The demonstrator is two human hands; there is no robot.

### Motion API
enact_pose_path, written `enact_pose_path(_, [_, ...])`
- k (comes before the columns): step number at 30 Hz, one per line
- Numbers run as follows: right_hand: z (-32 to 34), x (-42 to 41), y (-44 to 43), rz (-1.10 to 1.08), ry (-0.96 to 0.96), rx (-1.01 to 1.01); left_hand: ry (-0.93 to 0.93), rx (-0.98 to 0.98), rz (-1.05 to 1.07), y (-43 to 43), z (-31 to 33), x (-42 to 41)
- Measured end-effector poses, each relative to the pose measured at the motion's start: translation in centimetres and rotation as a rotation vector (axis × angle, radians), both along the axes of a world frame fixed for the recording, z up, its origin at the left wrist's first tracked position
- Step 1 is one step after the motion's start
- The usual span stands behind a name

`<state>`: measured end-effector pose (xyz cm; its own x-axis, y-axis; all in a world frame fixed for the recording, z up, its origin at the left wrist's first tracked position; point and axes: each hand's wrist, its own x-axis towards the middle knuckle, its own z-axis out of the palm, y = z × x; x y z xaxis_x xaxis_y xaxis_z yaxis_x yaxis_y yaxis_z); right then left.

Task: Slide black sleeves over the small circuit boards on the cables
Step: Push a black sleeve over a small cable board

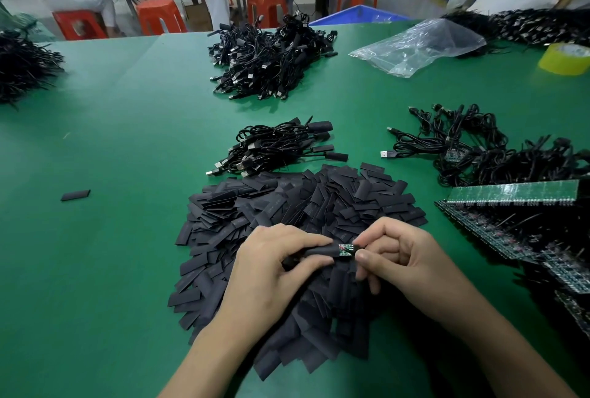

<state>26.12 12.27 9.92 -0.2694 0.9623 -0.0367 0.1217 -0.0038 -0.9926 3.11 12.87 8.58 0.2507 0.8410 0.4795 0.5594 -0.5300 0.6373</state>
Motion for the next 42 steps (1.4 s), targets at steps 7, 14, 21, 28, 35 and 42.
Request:
enact_pose_path(7, [0.0, -0.3, -0.2, -0.044, -0.071, 0.063, -0.002, 0.03, -0.021, -0.2, 0.0, 0.1])
enact_pose_path(14, [0.0, -0.8, -0.5, -0.044, -0.11, 0.073, 0.051, 0.067, -0.058, -0.5, -0.2, 0.6])
enact_pose_path(21, [0.2, -0.6, -0.4, -0.047, -0.038, 0.062, -0.025, 0.061, -0.013, -0.4, 0.0, 0.4])
enact_pose_path(28, [0.3, -1.2, -0.7, -0.043, -0.04, 0.031, 0.016, 0.123, 0.0, -0.4, -0.3, 0.5])
enact_pose_path(35, [0.5, -1.2, -0.7, -0.016, -0.009, -0.012, 0.06, 0.227, -0.03, -0.1, -0.6, 0.4])
enact_pose_path(42, [0.4, -1.2, -0.7, -0.007, -0.019, -0.012, 0.09, 0.254, -0.037, -0.1, -0.6, 0.2])
